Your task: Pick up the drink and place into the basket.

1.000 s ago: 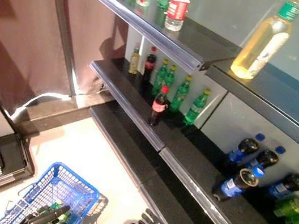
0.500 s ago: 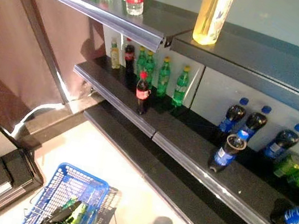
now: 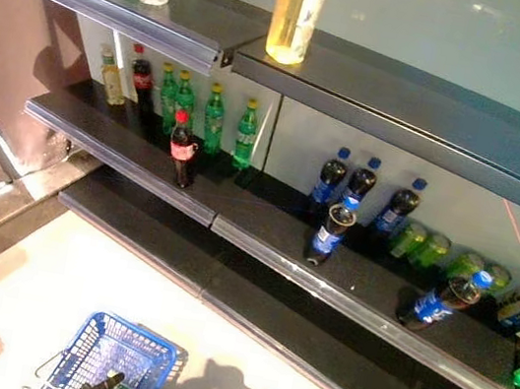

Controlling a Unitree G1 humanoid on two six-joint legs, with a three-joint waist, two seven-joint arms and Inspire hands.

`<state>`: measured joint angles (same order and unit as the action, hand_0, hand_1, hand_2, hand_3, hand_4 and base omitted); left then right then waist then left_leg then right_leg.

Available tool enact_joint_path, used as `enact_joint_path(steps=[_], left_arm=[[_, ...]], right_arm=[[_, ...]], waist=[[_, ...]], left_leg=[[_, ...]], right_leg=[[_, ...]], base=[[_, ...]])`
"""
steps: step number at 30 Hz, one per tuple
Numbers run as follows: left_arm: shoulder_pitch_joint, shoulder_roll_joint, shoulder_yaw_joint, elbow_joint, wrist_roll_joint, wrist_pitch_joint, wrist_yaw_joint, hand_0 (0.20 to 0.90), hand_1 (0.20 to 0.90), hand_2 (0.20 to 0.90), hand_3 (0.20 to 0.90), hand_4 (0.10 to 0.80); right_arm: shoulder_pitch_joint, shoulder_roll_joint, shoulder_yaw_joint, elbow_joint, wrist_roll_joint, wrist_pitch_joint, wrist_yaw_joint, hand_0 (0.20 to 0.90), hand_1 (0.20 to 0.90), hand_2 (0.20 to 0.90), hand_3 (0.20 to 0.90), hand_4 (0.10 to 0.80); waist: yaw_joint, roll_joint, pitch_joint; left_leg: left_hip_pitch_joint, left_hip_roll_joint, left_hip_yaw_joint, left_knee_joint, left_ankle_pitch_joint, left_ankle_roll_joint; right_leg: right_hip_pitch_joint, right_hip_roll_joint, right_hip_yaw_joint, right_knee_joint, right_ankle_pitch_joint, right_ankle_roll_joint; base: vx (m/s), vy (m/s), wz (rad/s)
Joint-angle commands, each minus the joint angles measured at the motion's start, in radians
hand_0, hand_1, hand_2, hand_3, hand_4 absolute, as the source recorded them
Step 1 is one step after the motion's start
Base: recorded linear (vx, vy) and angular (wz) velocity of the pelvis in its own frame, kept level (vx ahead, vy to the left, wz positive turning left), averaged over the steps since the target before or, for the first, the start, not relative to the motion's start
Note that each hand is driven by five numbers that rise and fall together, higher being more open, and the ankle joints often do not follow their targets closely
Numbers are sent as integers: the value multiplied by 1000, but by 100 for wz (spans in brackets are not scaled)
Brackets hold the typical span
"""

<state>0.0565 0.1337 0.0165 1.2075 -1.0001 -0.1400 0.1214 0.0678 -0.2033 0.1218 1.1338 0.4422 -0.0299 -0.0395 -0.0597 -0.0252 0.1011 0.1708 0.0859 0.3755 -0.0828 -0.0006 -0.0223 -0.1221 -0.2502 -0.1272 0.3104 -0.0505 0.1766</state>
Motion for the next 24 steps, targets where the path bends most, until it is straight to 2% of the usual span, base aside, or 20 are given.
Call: enact_joint_path(steps=[1, 2, 4, 5, 6, 7, 9, 10, 11, 13, 14, 15, 16, 17, 18, 19, 20, 21, 22, 24], left_arm=[[-6, 96, 51, -76, 9, -93, 7, 300, 300, 300, 200, 100], [-7, 101, 52, -81, 7, -94, 7, 300, 300, 300, 200, 100], [-7, 104, 71, -101, 4, -101, 25, 300, 300, 300, 200, 100], [-6, 105, 67, -110, -15, -110, 37, 300, 300, 300, 200, 100], [-5, 103, 72, -111, -17, -112, 40, 300, 300, 300, 200, 100], [-6, 98, 92, -110, -37, -116, 38, 300, 300, 300, 200, 100], [-11, 91, 102, -98, -51, -123, 22, 300, 300, 300, 200, 100], [-17, 86, 102, -89, -44, -125, 14, 300, 300, 300, 200, 100], [-26, 83, 95, -79, -46, -126, 6, 300, 300, 300, 200, 100], [-25, 62, 85, -65, -82, -142, -15, 300, 300, 300, 200, 100], [-19, 56, 81, -66, -94, -148, -20, 300, 300, 300, 200, 100], [-10, 51, 73, -75, -107, -150, -25, 300, 300, 300, 200, 100], [-6, 50, 70, -79, -110, -149, -25, 300, 300, 300, 200, 100], [3, 46, 67, -90, -118, -145, -21, 300, 300, 300, 200, 100], [17, 41, 68, -90, -131, -146, -20, 300, 300, 300, 200, 100], [30, 37, 69, -86, -144, -151, -20, 300, 300, 300, 200, 100], [43, 33, 72, -75, -158, -159, -24, 300, 300, 300, 200, 100], [48, 31, 74, -70, -164, -163, -25, 300, 300, 300, 200, 100], [54, 28, 80, -54, -177, -168, -32, 300, 300, 300, 200, 100], [58, 31, 87, -30, -181, -166, -49, 300, 300, 300, 200, 100]], right_arm=[[6, 2, 77, 17, -101, 0, -22, 900, 900, 900, 900, 800], [4, 1, 82, 11, -105, 0, -39, 900, 900, 900, 900, 800], [11, -9, 85, -9, -112, 23, -26, 900, 900, 900, 900, 800], [14, -11, 87, -15, -84, 43, -22, 900, 900, 900, 900, 800], [15, -13, 86, -14, -85, 44, -17, 900, 900, 900, 900, 800], [16, -22, 81, -9, -72, 40, -5, 900, 900, 900, 900, 800], [24, -33, 73, -3, -47, 39, 8, 900, 900, 900, 900, 800], [31, -33, 61, 6, -38, 37, 10, 900, 900, 900, 900, 800], [35, -32, 53, 24, -37, 26, 13, 900, 900, 900, 900, 800], [23, -41, 56, 47, -71, 19, 29, 900, 900, 900, 900, 800], [19, -46, 60, 52, -83, 17, 34, 900, 900, 900, 900, 800], [14, -53, 65, 52, -95, 19, 43, 900, 900, 900, 900, 800], [13, -55, 66, 51, -94, 21, 46, 900, 900, 900, 900, 800], [8, -57, 65, 50, -93, 27, 48, 900, 900, 900, 900, 800], [2, -56, 70, 50, -95, 33, 47, 900, 900, 900, 900, 800], [-2, -53, 76, 51, -101, 38, 47, 900, 900, 900, 900, 800], [-8, -46, 86, 53, -116, 44, 45, 900, 900, 900, 900, 800], [-9, -43, 90, 54, -126, 45, 45, 900, 900, 900, 900, 800], [-15, -33, 106, 55, -152, 44, 35, 900, 900, 900, 900, 800], [-22, -24, 127, 55, -171, 35, 14, 900, 900, 900, 900, 800]], waist=[[34, 8, 21], [36, 5, 22], [43, -8, 22], [40, -14, 21], [39, -17, 22], [37, -24, 24], [32, -32, 31], [28, -41, 35], [25, -53, 39], [41, -62, 40], [46, -59, 39], [56, -57, 37], [59, -55, 37], [68, -48, 36], [79, -37, 33], [90, -29, 29], [103, -20, 20], [108, -16, 19], [122, -7, 15], [138, -3, 20]], left_leg=[[-38, -16, -105, 108, -56, 30], [-43, 4, -104, 114, -48, 20], [-54, 71, -85, 129, -20, -22], [-56, 99, -86, 127, -9, -38], [-55, 111, -82, 128, -2, -44], [-59, 156, -63, 136, 42, -68], [-72, 201, -45, 159, 105, -98], [-94, 220, -15, 180, 141, -104], [-116, 214, -7, 219, 126, -98], [-145, 107, -87, 276, 33, -58], [-153, 72, -108, 289, 12, -48], [-172, 18, -127, 297, 8, -27], [-175, 4, -135, 300, 0, -23], [-174, -45, -157, 295, -26, -13], [-167, -93, -205, 268, -43, -3], [-157, -126, -255, 238, -51, 6], [-150, -157, -318, 196, -45, 15], [-143, -170, -346, 174, -40, 18], [-136, -194, -407, 132, -23, 22], [-131, -209, -466, 114, -10, 27]], right_leg=[[83, -17, -17, -95, 172, -8], [100, -5, -29, -113, 141, -11], [138, 27, -64, -153, 69, -35], [142, 57, -61, -155, 39, -49], [144, 65, -63, -157, 35, -56], [154, 99, -70, -170, 22, -79], [185, 140, -84, -192, -1, -102], [194, 157, -97, -209, 1, -120], [206, 166, -105, -226, 1, -134], [201, 171, -91, -246, 13, -137], [199, 176, -80, -249, 14, -137], [187, 182, -71, -256, 31, -144], [188, 184, -68, -258, 32, -143], [191, 193, -59, -259, 33, -140], [191, 206, -46, -256, 31, -136], [190, 218, -34, -250, 30, -132], [183, 235, -16, -243, 32, -130], [184, 244, -7, -239, 31, -129], [182, 262, 9, -227, 26, -129], [175, 276, 16, -182, 16, -128]], base=[[-258, -674, -67], [-169, -584, -69], [-138, -662, -80], [-100, -543, -77], [-92, -563, -56], [-68, -469, -48], [-34, -566, -58], [-48, -567, -61], [-106, -523, -42], [-58, -304, -10], [-56, -194, -39], [-36, -155, -54], [-10, -178, -72], [84, -134, -44], [129, -146, -40], [165, -141, -29], [161, -118, -48], [191, -123, -97], [159, -99, -133], [133, -103, -115]])
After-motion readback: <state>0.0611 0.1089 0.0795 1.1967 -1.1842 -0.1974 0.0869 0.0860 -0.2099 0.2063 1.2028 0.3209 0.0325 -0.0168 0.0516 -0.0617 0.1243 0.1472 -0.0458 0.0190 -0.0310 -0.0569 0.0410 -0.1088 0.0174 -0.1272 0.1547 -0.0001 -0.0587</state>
